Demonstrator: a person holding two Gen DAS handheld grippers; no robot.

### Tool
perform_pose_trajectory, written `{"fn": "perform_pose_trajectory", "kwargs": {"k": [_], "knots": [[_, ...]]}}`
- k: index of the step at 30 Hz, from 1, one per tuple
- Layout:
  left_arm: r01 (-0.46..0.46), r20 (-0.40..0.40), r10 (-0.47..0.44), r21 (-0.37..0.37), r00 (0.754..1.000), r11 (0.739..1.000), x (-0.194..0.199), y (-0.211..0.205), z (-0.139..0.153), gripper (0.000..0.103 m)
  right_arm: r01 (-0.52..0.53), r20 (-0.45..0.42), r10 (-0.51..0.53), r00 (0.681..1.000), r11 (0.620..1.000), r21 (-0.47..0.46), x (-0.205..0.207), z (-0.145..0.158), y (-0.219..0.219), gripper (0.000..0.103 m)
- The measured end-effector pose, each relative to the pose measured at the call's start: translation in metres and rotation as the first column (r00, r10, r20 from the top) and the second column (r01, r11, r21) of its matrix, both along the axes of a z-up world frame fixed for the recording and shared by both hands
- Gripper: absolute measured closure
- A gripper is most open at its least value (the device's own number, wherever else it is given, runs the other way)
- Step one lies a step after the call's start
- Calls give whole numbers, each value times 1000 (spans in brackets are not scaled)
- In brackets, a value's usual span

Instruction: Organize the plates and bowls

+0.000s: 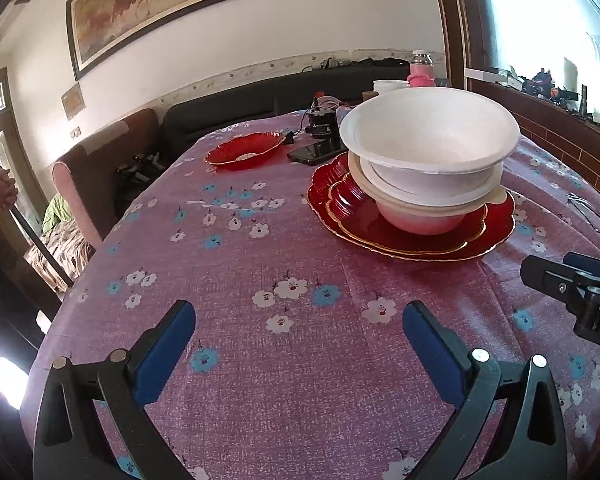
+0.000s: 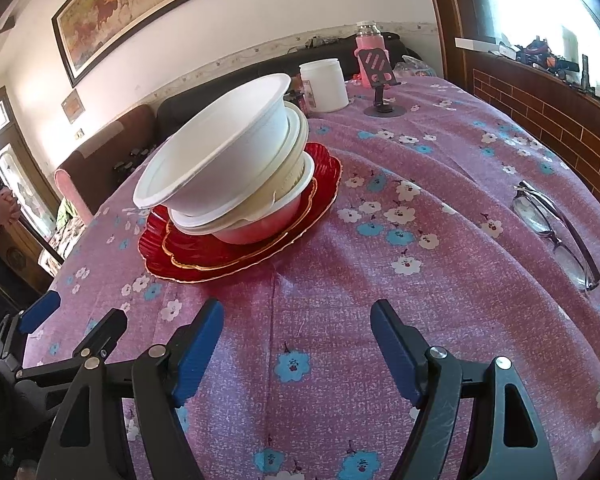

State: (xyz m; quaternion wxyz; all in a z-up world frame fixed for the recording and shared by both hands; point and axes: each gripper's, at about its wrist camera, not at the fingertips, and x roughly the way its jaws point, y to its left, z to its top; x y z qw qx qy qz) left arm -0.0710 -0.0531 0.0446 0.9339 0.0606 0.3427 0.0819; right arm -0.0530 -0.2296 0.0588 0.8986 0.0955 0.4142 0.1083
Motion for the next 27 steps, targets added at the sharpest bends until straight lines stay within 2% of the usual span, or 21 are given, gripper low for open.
{"fn": "perform_pose_trajectory", "kwargs": {"k": [6,14,22,25,27], "knots": [[5,-12,-5,-8,1000,1000,2,1,-2,0,0,-5,0,1000,1000,0,0,-1,1,23],[-1,-66,2,12,998,1000,8,-1,-8,0,-1,-12,1,1000,1000,1,1,-2,1,23],[28,-100,-27,10,995,1000,7,0,-6,0,4,-26,-4,1000,1000,2,2,-6,0,23],[39,-79,-37,30,996,999,0,1,1,0,7,-32,-7,999,1000,2,4,-8,-1,22],[-8,-64,12,57,998,998,-4,5,5,0,6,-36,-6,999,1000,2,5,-10,0,21]]}}
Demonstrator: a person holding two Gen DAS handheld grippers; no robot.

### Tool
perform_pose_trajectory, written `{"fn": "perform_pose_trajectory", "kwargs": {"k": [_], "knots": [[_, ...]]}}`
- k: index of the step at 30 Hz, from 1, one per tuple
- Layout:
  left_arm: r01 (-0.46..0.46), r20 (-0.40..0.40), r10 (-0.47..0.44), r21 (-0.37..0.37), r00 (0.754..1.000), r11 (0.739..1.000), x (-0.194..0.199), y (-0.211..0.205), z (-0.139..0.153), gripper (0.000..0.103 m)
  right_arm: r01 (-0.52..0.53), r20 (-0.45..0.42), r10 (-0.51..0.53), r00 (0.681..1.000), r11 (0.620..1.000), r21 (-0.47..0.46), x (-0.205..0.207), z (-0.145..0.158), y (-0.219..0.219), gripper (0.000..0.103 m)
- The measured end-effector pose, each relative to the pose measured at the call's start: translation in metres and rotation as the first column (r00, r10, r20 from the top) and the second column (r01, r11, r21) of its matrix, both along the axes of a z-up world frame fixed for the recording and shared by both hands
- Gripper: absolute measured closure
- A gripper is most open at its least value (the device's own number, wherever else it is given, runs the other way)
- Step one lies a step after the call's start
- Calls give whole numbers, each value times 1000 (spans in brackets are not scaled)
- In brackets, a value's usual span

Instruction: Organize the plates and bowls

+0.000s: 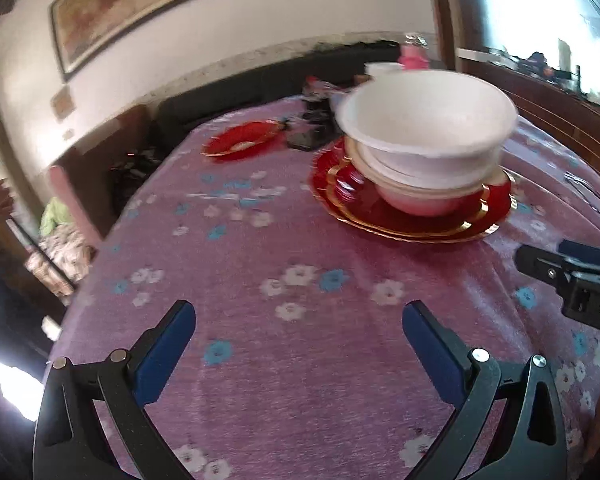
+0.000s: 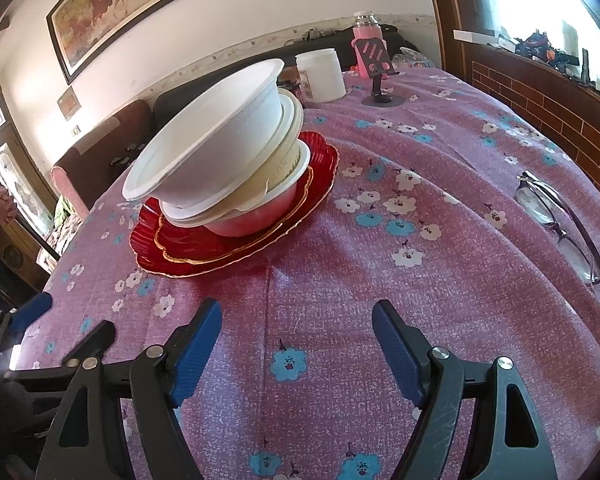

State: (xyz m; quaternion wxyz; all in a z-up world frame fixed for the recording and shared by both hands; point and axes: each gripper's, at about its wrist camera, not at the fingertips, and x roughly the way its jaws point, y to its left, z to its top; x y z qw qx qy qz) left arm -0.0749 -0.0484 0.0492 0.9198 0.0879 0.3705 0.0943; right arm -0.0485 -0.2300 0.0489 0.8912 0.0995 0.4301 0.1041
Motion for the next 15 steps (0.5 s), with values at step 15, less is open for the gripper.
{"fn": "perform_pose_trajectory", "kwargs": {"k": [15], "knots": [[-1,-56,-4,-86,998,996,3,18,1,0,2,-34,-2,999,1000,19,4,-8,-2,21]]}}
